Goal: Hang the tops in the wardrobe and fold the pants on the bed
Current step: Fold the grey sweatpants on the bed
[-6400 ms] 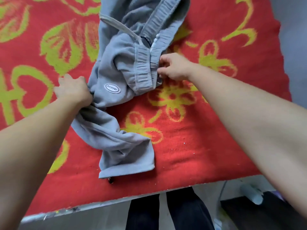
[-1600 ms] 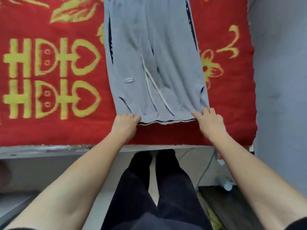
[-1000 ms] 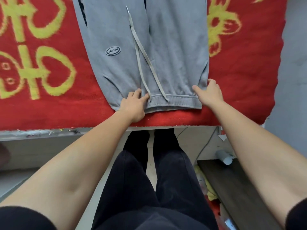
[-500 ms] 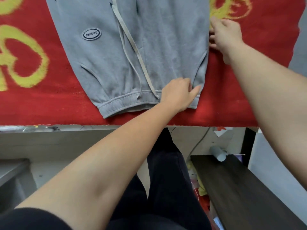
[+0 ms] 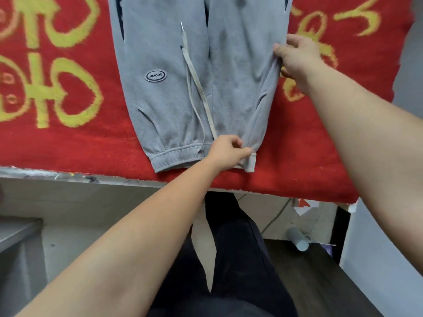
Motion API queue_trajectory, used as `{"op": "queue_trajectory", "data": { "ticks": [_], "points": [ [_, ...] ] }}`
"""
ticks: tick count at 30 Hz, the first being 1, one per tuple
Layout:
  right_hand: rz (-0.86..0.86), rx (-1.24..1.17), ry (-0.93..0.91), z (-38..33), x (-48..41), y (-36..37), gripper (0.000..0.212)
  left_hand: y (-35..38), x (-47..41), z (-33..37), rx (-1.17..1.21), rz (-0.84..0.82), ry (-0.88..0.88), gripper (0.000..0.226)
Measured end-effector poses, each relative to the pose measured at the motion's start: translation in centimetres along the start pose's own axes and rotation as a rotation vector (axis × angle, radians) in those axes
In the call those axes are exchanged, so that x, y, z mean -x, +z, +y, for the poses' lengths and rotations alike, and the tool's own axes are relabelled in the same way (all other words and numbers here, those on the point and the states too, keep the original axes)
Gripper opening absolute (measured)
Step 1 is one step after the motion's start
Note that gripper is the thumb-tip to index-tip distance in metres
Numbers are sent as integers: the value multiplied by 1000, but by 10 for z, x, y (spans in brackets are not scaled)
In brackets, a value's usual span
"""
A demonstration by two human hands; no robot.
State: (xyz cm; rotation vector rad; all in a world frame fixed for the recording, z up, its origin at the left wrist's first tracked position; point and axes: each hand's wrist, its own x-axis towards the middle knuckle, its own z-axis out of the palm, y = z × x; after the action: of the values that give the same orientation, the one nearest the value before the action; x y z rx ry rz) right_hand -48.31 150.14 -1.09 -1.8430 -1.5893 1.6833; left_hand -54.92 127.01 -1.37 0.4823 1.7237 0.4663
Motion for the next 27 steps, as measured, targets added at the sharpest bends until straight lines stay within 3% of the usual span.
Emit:
{"op": "queue_trajectory", "data": {
  "ticks": [5, 8, 10, 13, 18, 21, 23, 27],
  "points": [
    [-20, 142, -298, -53, 14, 87, 49, -95, 32, -30, 239, 47, -93, 16],
    [-61, 301, -455, -83, 32, 159, 35, -143, 41, -60, 259, 139, -129, 15],
    [-99, 392, -539, -92, 38, 206, 43, -166, 40, -88, 237, 249, -154, 11],
    [-185, 477, -557, -85, 40, 268, 48, -186, 30, -128, 167, 359, -209, 8],
    [-284, 619, -478, -53, 38, 329, 49, -188, 14, -171, 169, 277, -252, 14],
    [-358, 725, -471, -46, 42, 328, 26, -189, 6, -178, 174, 260, -243, 11],
    [-284, 641, -475, -42, 48, 314, 27, -192, 5, -176, 177, 257, -244, 8],
    [117, 492, -395, -23, 63, 257, 49, -196, -1, -155, 354, 293, -269, 27]
  ]
}}
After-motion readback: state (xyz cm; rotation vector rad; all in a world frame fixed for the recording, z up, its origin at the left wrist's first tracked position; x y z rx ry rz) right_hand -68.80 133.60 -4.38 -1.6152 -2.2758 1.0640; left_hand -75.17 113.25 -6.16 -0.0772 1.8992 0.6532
